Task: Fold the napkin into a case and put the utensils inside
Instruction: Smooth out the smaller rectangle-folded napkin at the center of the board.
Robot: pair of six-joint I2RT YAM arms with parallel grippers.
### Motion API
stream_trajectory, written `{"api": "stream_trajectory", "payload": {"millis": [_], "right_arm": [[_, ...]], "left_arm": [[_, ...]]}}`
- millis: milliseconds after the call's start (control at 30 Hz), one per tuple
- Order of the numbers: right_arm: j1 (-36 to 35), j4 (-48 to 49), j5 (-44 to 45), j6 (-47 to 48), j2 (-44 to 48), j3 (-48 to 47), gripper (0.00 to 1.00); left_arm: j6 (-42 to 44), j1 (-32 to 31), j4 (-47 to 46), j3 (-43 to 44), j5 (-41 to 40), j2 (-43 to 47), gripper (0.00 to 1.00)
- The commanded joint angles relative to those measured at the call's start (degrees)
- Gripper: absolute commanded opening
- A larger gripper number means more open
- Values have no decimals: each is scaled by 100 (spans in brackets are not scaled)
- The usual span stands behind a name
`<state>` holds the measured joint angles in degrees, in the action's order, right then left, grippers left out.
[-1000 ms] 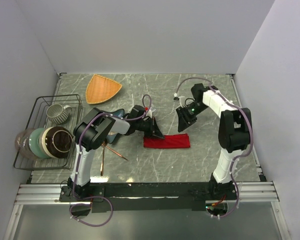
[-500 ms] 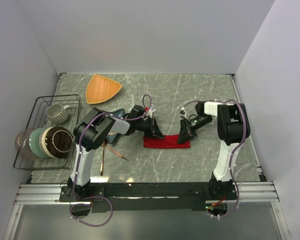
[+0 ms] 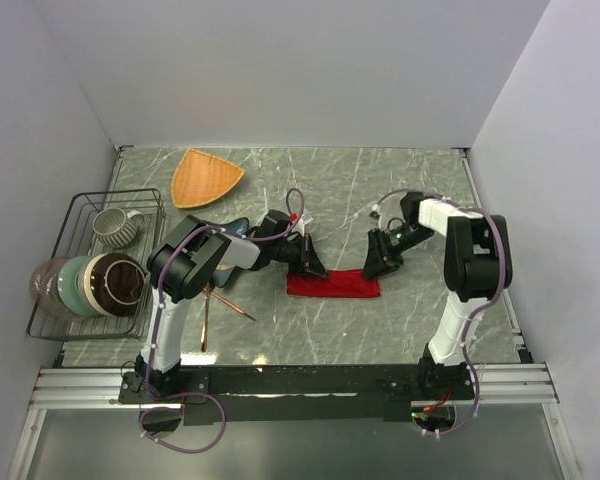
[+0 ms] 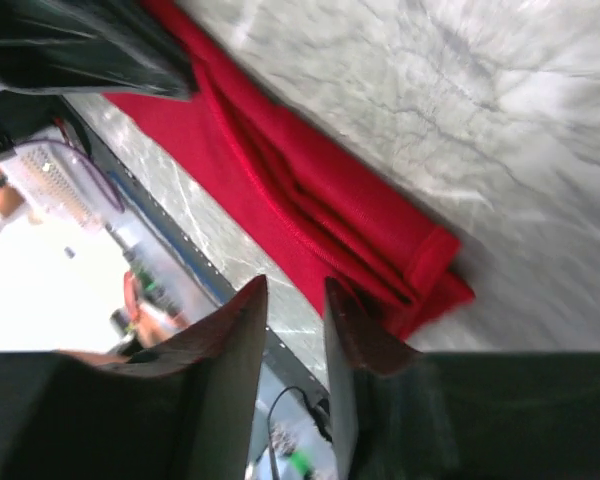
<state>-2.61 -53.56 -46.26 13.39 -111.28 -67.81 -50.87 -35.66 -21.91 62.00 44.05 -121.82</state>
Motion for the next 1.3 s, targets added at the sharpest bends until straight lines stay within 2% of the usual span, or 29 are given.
{"api": "stream_trajectory", "payload": {"millis": [0,100,133,167,300,467,833,967,1133,1233,1267], "right_arm": [[235,-68,134,410,810,-329,46],[384,205,319,410,907,-303,65],[384,267,345,384,889,-312,66],[376,302,354,375,793,-329,72],[384,355,399,427,503,-443,77],[332,276,118,463,353,-479,65],[288,179,47,437,19,-452,61],[296,136,-49,410,63,-505,47],[288,-49,-208,489,247,-505,37],[288,-49,-190,542,265,-444,29],[288,-14,-182,551,256,-417,24]], "left_arm": [[350,24,20,-56,-195,-17,1],[420,24,20,-47,-187,-35,1],[420,24,38,-39,-160,-35,1],[420,15,29,-47,-151,-52,1],[429,15,11,-47,-134,-79,1],[499,6,56,-3,-134,-87,1],[526,6,20,23,-108,-61,1],[543,6,20,14,-116,-35,1],[543,6,-67,5,-134,9,1],[552,-2,-155,23,-108,61,3],[552,-20,-251,23,-73,88,7]]}}
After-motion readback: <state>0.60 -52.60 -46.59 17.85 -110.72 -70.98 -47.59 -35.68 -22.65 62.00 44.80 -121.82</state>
